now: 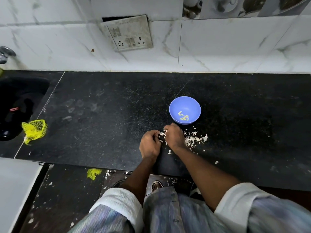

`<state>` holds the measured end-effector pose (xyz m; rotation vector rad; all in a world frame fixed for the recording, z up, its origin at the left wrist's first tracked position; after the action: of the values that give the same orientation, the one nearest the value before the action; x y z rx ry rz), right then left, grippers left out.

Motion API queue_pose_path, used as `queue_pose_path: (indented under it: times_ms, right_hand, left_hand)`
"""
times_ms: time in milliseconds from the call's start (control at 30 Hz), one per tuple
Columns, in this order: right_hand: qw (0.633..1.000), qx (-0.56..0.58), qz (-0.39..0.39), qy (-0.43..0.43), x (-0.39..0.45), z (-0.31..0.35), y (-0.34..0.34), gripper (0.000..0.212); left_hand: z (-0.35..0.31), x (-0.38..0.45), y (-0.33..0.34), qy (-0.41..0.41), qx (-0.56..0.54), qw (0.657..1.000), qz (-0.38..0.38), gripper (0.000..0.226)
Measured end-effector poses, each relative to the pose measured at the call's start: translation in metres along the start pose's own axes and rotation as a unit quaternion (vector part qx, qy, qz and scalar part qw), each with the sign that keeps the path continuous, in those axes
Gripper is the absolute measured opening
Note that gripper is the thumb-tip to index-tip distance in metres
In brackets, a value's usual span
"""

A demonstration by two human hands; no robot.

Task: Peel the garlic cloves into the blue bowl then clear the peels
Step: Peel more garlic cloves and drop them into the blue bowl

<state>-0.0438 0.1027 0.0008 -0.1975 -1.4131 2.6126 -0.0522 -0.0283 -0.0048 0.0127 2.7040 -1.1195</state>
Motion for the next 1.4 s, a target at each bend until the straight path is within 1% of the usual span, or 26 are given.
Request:
queue_pose_path:
  times_ms: [167, 333, 433, 633, 733, 800, 900, 1000, 1067, 1133, 1233, 1300, 1400]
  right_hand:
    - [0.998, 0.024, 0.000, 0.062, 0.006, 0.004, 0.001, 0.026]
    - [0.996, 0.051, -0.001, 0.072, 0.000, 0.002, 0.004, 0.024]
    - [0.997, 0.042, -0.001, 0.066, -0.001, 0.005, 0.003, 0.017]
    - [0.998, -0.034, 0.035, 0.040, 0.002, 0.008, 0.001, 0.022]
    - [0.998, -0.045, 0.048, 0.022, 0.002, 0.008, 0.003, 0.024]
    - [0.999, -0.018, 0.031, 0.011, 0.002, 0.007, 0.004, 0.023]
    - [0.998, 0.058, -0.034, 0.015, -0.002, 0.001, 0.004, 0.022]
    - [0.987, 0.139, -0.072, 0.022, -0.010, 0.002, 0.001, 0.019]
    - [0.981, 0.169, -0.097, 0.020, -0.014, 0.002, 0.001, 0.020]
    - [0.976, 0.191, -0.101, 0.039, -0.016, 0.000, 0.005, 0.019]
    - [0.971, 0.203, -0.095, 0.083, -0.016, -0.006, 0.010, 0.017]
    - [0.971, 0.195, -0.096, 0.099, -0.017, -0.008, 0.009, 0.018]
    - [0.975, 0.178, -0.090, 0.096, -0.014, -0.011, 0.011, 0.019]
  left_hand:
    - [0.001, 0.007, 0.001, 0.008, -0.004, 1.000, 0.015, 0.024]
    - [-0.004, 0.010, 0.004, 0.018, 0.001, 0.999, 0.032, 0.023]
    - [-0.007, 0.011, 0.005, 0.021, 0.002, 0.999, 0.041, 0.024]
    - [-0.007, 0.012, 0.005, 0.004, -0.009, 0.999, 0.038, 0.028]
    - [-0.005, 0.012, 0.003, -0.007, -0.024, 0.999, 0.031, 0.028]
    - [-0.004, 0.012, 0.002, -0.012, -0.032, 0.999, 0.029, 0.028]
    - [-0.004, 0.013, 0.000, -0.004, -0.057, 0.998, 0.025, 0.025]
    - [-0.005, 0.015, 0.005, 0.012, -0.090, 0.994, 0.056, 0.017]
    - [-0.008, 0.015, 0.012, 0.007, -0.104, 0.992, 0.072, 0.015]
    - [-0.012, 0.015, 0.013, -0.030, -0.135, 0.989, 0.059, 0.015]
    - [-0.014, 0.014, 0.008, -0.075, -0.163, 0.984, 0.014, 0.017]
    - [-0.015, 0.013, 0.005, -0.064, -0.169, 0.983, 0.019, 0.023]
    - [-0.018, 0.015, 0.007, -0.030, -0.171, 0.983, 0.060, 0.039]
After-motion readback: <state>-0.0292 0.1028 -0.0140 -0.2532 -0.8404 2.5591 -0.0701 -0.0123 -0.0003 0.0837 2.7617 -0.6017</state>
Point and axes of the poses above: each hand's wrist, its own x-axis towards the middle knuckle, its own y-axis out of the palm, z = x × y, the point moved 2 cm from there along x, towards the middle knuckle, and after that the axes turned 11 degrees about -y, right-handed, at the moved point
